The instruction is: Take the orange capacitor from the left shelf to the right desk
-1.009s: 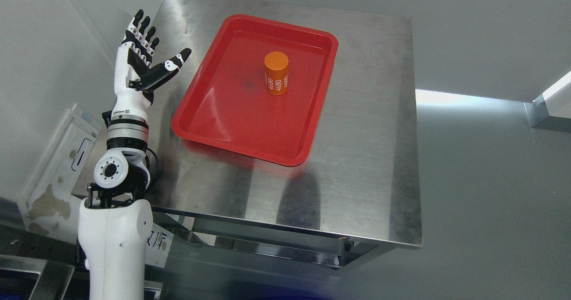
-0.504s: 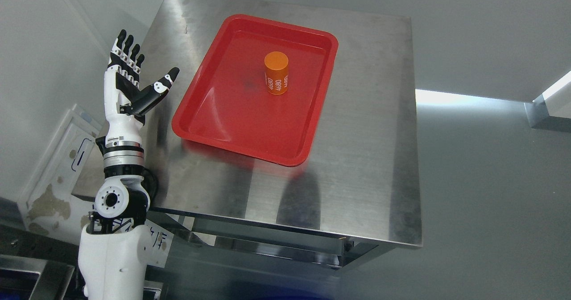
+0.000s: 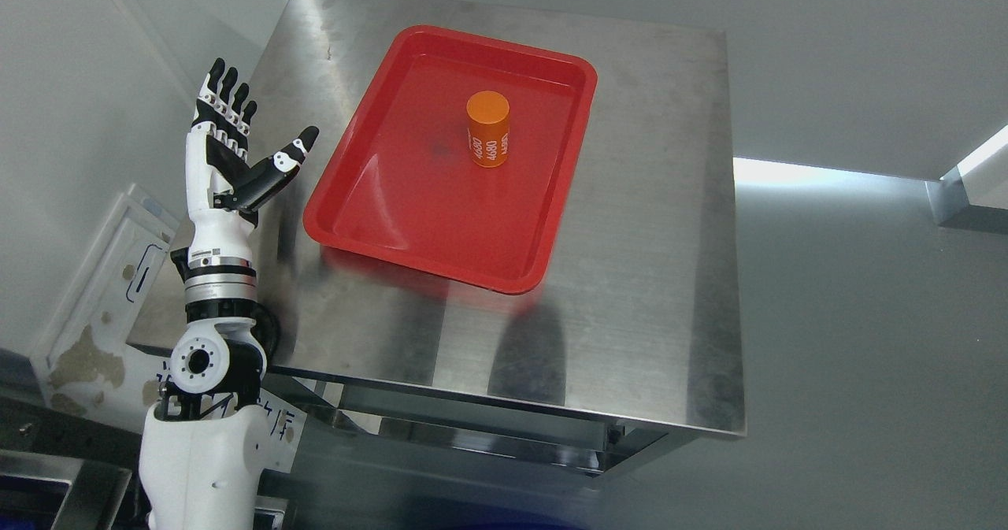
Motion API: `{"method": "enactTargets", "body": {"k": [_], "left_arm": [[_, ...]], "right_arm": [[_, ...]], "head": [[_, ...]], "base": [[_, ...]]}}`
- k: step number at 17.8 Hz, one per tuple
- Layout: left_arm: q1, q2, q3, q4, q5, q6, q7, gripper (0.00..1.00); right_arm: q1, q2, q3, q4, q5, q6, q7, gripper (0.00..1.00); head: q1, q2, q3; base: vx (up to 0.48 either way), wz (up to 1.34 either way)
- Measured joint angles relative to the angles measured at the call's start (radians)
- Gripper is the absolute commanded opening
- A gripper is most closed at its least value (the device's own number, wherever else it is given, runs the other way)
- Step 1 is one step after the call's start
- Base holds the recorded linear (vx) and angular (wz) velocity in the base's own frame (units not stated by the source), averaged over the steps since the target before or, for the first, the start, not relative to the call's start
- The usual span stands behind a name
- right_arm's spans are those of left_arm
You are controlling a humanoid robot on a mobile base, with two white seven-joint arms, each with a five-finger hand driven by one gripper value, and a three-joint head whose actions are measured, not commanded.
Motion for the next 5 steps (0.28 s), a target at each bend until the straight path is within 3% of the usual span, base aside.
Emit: {"method": "enactTargets", "body": {"k": [5], "left_arm": [[-0.005, 0.000, -0.003, -0.002, 0.000, 0.004, -0.003, 1.00]], "right_arm": [[0.000, 0.000, 0.000, 0.000, 0.000, 0.000, 0.000, 1.00]], "head": [[0.0000, 0.000, 0.000]], "base": [[0.000, 0.00]]}}
